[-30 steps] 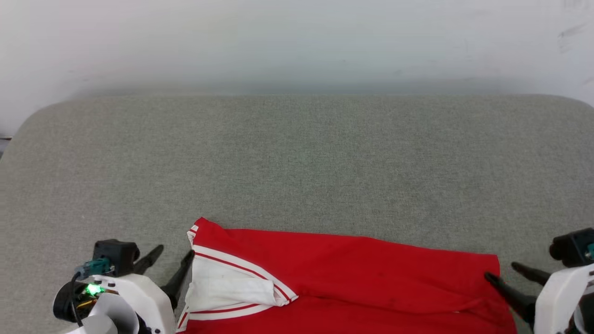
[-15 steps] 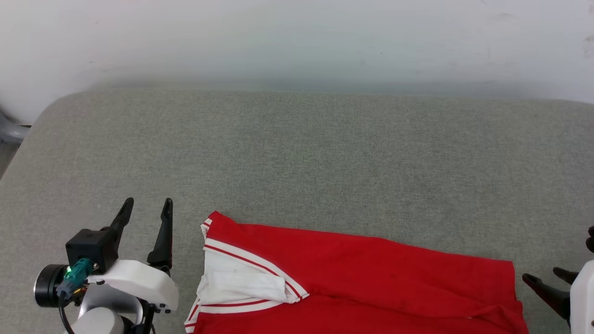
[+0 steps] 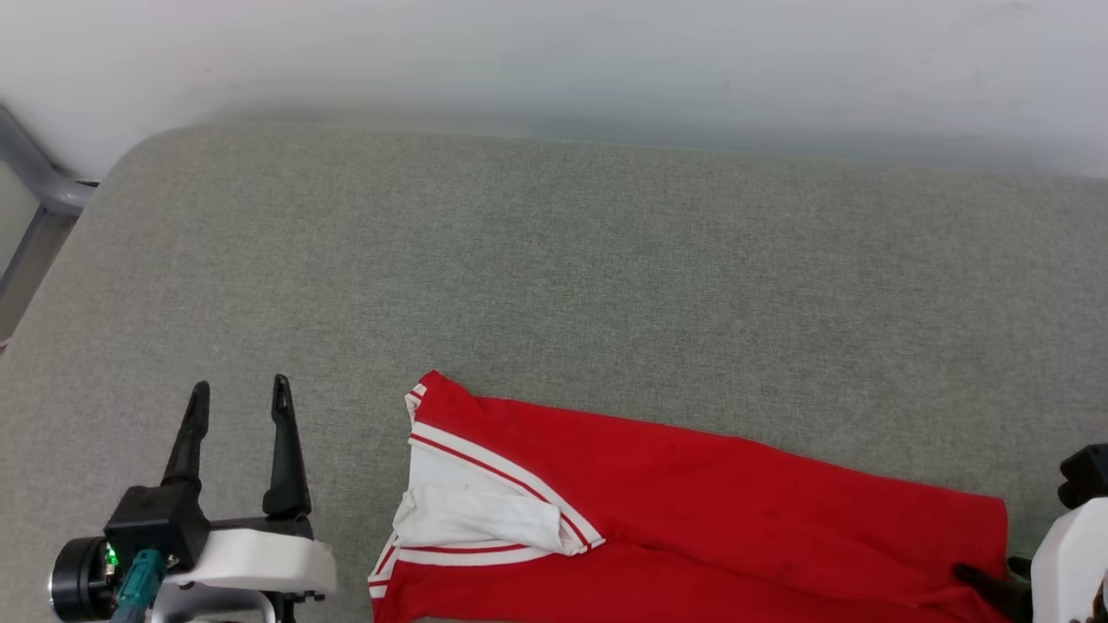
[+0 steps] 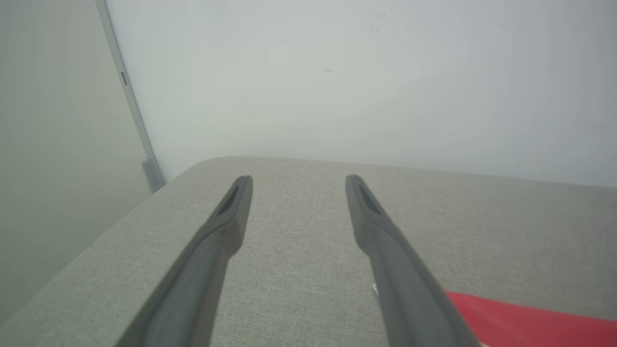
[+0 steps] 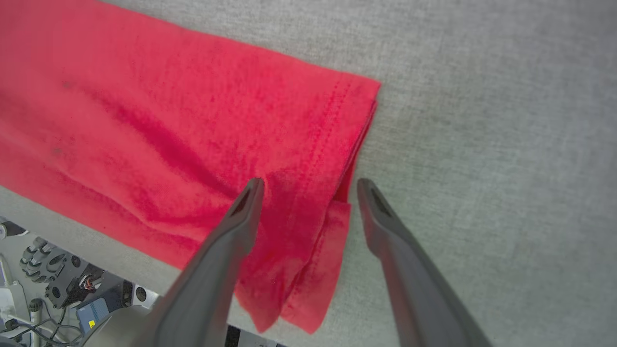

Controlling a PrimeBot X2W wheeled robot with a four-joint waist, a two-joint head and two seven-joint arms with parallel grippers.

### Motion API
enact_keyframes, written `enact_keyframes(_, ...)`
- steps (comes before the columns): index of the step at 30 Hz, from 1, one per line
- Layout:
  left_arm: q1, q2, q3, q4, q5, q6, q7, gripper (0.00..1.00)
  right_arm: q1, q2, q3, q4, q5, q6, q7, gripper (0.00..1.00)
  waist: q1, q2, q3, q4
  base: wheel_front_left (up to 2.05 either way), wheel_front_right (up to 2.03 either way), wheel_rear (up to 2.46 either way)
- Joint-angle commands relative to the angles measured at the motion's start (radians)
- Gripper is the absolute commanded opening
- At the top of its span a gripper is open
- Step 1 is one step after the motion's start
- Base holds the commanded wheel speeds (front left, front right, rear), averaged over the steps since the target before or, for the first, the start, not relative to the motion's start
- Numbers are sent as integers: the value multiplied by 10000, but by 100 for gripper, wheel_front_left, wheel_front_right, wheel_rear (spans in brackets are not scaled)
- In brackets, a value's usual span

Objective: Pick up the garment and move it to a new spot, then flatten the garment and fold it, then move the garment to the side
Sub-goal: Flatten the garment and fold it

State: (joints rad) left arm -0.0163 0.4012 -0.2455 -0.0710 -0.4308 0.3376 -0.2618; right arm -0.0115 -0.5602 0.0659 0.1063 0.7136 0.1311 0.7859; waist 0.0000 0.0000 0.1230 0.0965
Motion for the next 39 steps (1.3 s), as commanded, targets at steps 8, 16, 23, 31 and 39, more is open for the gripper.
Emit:
enact_keyframes(8,533,-1508,1282,8,1531,-872,-33,100,-32,474,510,893,-9,-7,-51,100,0,0,294,250,0,0,0)
enact_keyframes(16,922,-2497,2350,-70,2637,-1839,-33,100,-85,661,1179,1645,325,7,-404,44,0,0,358,237,0,0,0)
enact_keyframes(23,1153,-2831,2814,-26,3403,-2273,-34,100,-299,291,1240,1988,851,-8,-999,0,0,0,199,102,0,0,0)
enact_keyframes(31,1329,-3041,3090,-14,3795,-2553,-34,100,-385,-469,792,2166,1394,-16,-1560,0,0,0,-50,-16,0,0,0)
enact_keyframes(39,1482,-3146,3103,35,4035,-2719,-34,100,-363,-1074,221,2520,1316,-15,-1815,0,0,0,-207,-98,0,0,0)
